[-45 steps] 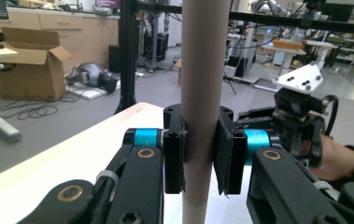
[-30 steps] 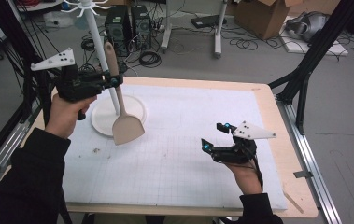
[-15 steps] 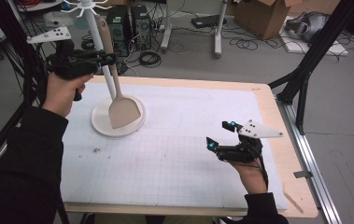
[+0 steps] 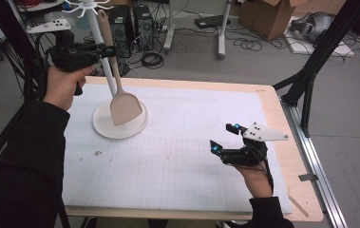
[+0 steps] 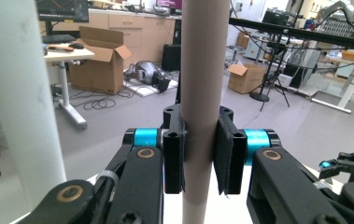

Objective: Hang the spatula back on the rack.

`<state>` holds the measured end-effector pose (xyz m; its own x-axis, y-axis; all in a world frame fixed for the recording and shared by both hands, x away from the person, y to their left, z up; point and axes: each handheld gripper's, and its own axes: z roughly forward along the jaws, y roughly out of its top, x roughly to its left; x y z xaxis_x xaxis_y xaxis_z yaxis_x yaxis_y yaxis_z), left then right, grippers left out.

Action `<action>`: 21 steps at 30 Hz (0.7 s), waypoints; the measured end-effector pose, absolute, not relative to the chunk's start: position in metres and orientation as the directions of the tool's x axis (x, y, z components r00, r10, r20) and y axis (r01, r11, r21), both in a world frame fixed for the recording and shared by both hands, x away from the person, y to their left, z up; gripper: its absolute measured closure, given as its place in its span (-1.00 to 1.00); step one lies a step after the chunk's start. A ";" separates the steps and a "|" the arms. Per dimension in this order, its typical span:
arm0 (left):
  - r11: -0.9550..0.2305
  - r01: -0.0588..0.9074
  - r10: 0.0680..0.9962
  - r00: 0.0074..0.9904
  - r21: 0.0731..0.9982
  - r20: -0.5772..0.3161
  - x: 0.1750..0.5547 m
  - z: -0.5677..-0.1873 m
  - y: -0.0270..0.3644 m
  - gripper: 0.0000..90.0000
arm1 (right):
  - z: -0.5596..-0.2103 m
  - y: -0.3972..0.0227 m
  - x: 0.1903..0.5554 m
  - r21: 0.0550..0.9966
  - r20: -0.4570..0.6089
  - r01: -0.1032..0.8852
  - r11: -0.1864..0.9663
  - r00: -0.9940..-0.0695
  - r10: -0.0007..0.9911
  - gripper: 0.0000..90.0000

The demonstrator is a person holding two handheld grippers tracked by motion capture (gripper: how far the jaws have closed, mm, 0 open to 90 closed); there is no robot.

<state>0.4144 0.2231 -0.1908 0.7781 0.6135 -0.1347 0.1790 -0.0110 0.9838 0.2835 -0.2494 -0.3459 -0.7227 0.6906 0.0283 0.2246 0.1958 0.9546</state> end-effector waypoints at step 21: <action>-0.020 0.155 0.691 0.716 0.988 -0.099 0.409 -0.197 0.230 0.41 | -0.353 -0.251 0.283 0.951 0.047 0.245 0.187 -0.716 0.697 -0.63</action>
<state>0.4093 0.2303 -0.1975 0.7159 0.6911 -0.0989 0.1555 -0.0197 0.9876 0.2835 -0.2509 -0.3529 -0.7157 0.6968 0.0471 0.2447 0.1871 0.9514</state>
